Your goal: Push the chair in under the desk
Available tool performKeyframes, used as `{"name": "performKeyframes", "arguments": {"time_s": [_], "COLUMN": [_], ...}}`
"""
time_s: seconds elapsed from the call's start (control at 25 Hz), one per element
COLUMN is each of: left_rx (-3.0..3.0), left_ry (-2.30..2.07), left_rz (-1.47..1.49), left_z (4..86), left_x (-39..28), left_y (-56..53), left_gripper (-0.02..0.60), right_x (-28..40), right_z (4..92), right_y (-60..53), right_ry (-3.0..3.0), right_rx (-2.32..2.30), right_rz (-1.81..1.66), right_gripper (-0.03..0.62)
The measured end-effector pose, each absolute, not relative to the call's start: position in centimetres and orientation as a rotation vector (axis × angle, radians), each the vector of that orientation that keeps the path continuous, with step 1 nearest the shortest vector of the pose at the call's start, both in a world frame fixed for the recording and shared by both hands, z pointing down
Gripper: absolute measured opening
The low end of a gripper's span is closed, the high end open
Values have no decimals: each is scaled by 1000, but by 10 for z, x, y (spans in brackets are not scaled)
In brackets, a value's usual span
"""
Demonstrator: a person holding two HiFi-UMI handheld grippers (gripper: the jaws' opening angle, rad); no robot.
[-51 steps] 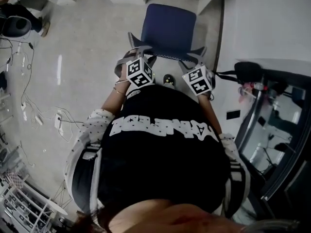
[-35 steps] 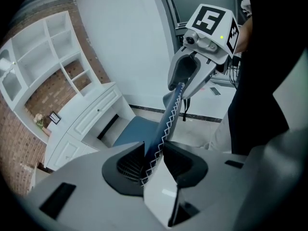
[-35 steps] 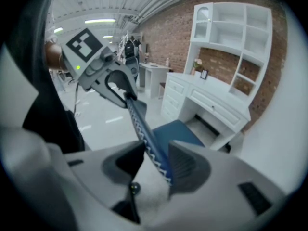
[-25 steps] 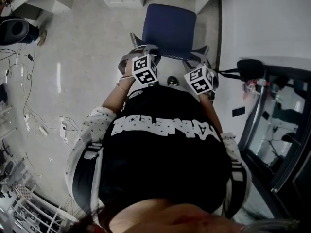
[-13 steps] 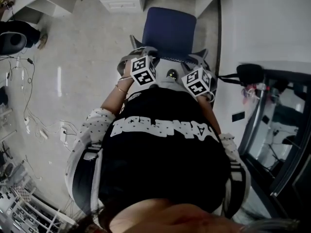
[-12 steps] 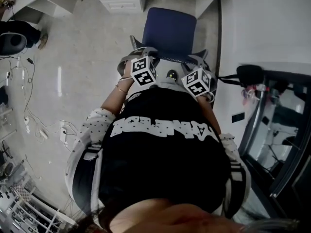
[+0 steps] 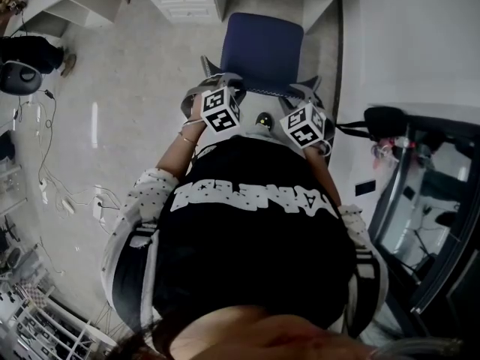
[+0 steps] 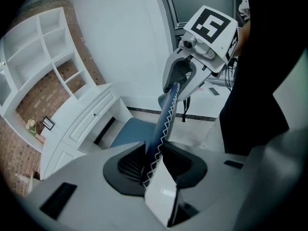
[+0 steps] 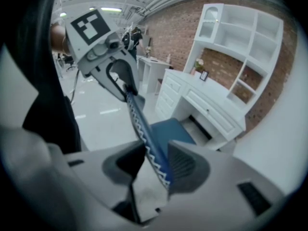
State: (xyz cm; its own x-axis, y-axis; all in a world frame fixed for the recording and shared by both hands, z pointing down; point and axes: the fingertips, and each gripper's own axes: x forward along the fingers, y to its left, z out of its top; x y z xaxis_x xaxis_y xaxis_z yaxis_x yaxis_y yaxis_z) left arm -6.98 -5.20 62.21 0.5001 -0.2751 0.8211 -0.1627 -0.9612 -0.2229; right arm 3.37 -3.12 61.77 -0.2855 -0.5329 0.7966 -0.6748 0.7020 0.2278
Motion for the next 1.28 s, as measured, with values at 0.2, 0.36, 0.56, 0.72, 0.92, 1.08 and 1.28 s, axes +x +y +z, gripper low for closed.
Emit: {"name": "performKeyframes", "arguments": {"time_s": [0.2, 0.36, 0.56, 0.72, 0.92, 1.08, 1.28], "left_rx": [-2620, -2605, -2608, -2626, -2639, -2641, -2643], "left_ry": [400, 409, 390, 395, 403, 406, 424], "left_rz": [-1459, -1448, -1452, -1448, -1447, -1450, -1452], "left_z": [621, 621, 620, 620, 620, 621, 620], "left_x": [-64, -52, -41, -35, -27, -22, -18], "left_y": [-59, -68, -75, -80, -88, -94, -103], "left_gripper": [141, 140, 138, 138, 138, 138, 138], "right_x": [41, 53, 64, 71, 78, 84, 87], "right_z": [616, 618, 616, 616, 617, 619, 616], "right_y": [-39, -49, -57, -63, -73, -81, -90], "right_ry": [-1953, -1944, -1940, -1938, -1937, -1940, -1939], "right_rx": [933, 951, 958, 962, 956, 953, 945], "right_rz": [179, 167, 163, 154, 147, 135, 125], "right_gripper": [166, 167, 167, 169, 170, 170, 170]}}
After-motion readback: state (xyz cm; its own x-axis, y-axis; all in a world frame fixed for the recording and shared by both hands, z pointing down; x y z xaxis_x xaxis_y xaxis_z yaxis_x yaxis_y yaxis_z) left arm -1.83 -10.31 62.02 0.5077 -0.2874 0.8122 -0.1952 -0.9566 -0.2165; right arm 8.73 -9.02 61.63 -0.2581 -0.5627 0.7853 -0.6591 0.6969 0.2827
